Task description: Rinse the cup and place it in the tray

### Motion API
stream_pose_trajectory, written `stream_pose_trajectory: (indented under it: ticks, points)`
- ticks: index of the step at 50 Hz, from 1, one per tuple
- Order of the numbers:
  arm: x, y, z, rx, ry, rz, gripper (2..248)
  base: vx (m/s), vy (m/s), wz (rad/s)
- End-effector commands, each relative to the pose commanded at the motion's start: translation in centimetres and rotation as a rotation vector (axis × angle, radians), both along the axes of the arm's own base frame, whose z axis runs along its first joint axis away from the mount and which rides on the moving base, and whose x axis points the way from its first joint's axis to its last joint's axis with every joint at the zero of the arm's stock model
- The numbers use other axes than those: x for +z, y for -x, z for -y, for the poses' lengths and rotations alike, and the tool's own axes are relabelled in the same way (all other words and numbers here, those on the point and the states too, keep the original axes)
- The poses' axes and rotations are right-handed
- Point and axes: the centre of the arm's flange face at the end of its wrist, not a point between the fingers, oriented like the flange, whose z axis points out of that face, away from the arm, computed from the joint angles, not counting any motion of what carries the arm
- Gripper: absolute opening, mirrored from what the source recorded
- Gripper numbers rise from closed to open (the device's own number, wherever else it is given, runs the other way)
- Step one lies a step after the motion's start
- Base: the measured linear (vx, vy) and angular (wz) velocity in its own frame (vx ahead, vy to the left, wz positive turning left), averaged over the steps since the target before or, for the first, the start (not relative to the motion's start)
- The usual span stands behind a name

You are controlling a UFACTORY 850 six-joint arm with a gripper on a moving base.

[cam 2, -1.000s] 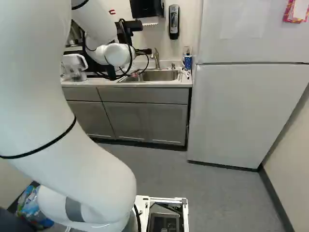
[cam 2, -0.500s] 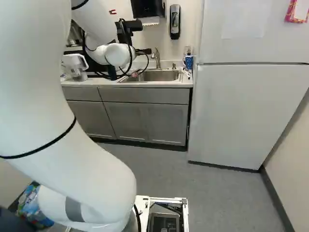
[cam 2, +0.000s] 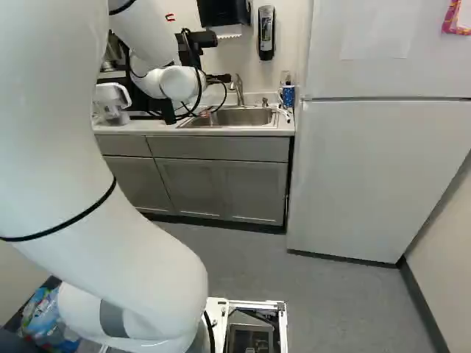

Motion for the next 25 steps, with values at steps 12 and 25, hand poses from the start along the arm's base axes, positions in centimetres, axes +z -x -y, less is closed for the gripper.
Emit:
stream_pose_trajectory:
  ticks: [12,25]
  points:
    - [0.0,0.0,0.0,0.0,0.0,0.0,247,0.112,-0.002,-0.009]
    - [0.0,0.0,0.0,0.0,0.0,0.0,247,0.116,-0.017,-0.012]
